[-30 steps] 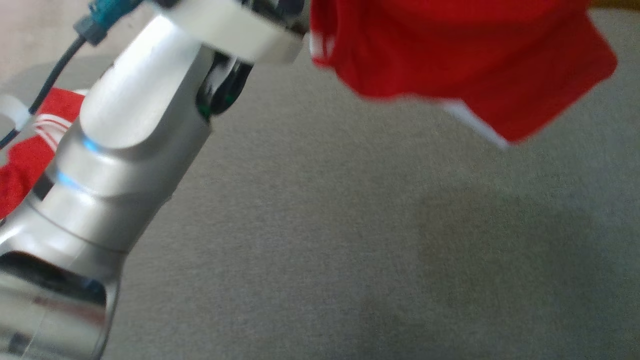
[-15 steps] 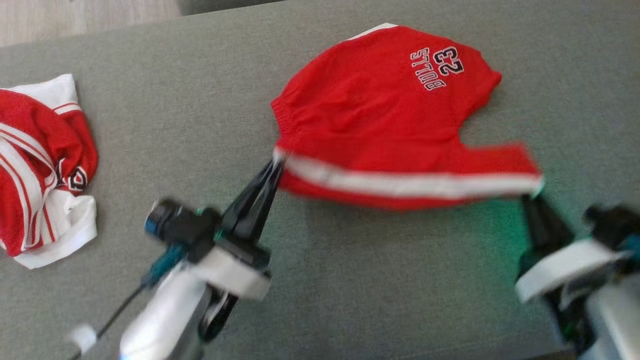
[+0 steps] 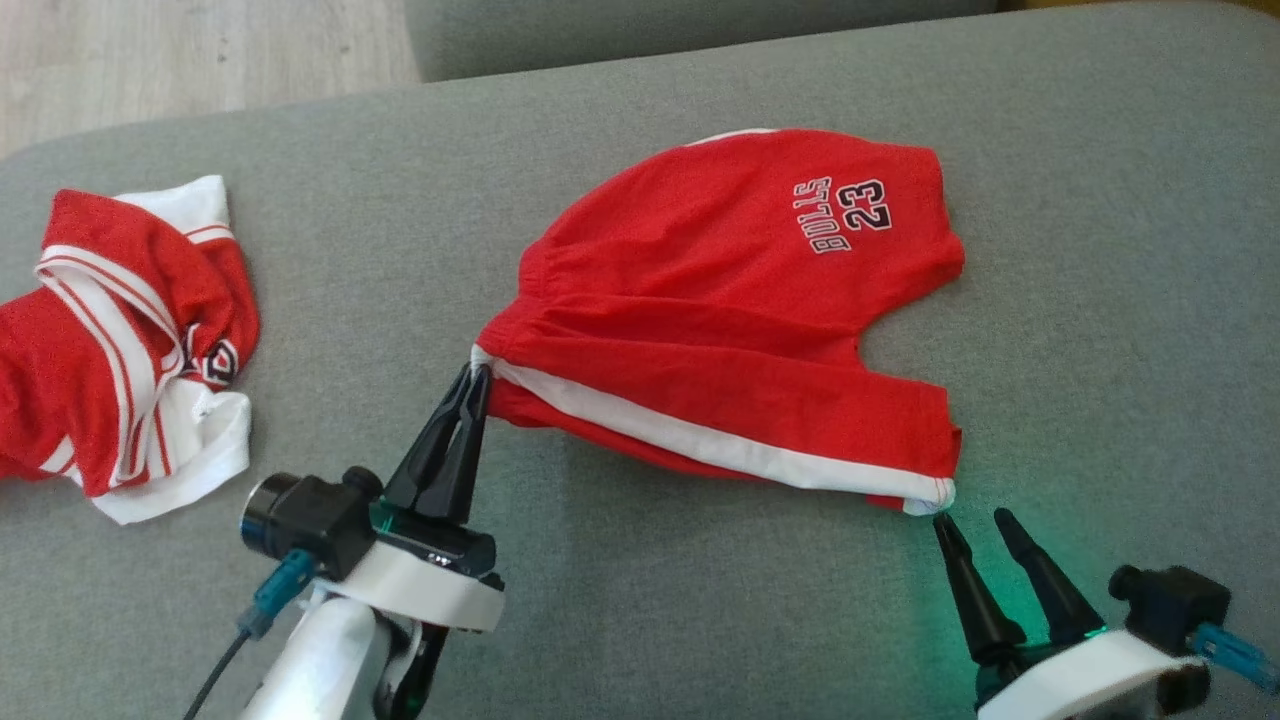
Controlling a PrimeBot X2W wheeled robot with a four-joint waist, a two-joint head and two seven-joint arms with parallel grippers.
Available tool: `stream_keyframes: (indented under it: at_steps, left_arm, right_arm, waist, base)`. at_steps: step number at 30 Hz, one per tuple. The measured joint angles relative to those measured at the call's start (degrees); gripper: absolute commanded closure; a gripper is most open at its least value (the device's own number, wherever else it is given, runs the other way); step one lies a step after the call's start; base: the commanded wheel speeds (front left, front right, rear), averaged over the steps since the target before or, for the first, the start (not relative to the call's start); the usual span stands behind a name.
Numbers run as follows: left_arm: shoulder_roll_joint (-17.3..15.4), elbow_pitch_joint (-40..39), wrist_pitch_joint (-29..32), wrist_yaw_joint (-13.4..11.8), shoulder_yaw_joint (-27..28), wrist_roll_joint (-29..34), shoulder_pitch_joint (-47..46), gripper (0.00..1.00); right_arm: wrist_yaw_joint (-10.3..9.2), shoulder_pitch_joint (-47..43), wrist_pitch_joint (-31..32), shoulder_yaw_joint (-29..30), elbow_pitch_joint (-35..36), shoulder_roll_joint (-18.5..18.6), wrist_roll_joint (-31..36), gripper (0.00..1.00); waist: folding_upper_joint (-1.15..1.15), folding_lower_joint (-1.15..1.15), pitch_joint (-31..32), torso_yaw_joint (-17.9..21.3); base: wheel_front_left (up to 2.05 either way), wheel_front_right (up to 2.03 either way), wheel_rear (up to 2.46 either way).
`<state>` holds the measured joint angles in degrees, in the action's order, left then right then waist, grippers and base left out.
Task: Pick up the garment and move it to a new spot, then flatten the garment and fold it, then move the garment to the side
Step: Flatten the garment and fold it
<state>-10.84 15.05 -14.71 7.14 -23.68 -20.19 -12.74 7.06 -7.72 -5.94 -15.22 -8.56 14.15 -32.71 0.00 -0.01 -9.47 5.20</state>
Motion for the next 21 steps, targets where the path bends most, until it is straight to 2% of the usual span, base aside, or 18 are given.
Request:
stream_keyframes:
  at_steps: [5,19,20,21]
  left_arm:
    - [0.7,0.1,0.0,0.0,-0.3,0.1,0.0,1.0]
    - [0.5,0.2,0.0,0.0,-2.4,-0.5,-1.7,1.0]
    - [0.5,0.2,0.0,0.0,-2.4,-0.5,-1.7,1.0]
    - [0.5,0.3,0.0,0.0,-2.4,-0.5,-1.7,1.0]
  right_arm:
    - [0.0,2.5,1.2,-2.8,-3.1,0.0,-4.3,0.0]
    - [0.0,8.9,-2.7,-6.7,-11.9,0.1,-4.7,0.0]
    - [0.0,9.1,-3.3,-7.0,-12.2,0.1,-4.7,0.09]
    - [0.0,9.4,-3.8,-7.2,-12.4,0.1,-4.7,0.31]
  waist:
    - [0.0,0.0,0.6,-0.8]
    - [0.0,0.01,-1.1,-2.5]
    - [0.0,0.01,-1.1,-2.5]
    - [0.0,0.01,-1.0,-2.5]
  base:
    - [0.0,0.0,0.0]
    - [0.0,0.0,0.0]
    - [0.0,0.0,0.0]
    - [0.0,0.0,0.0]
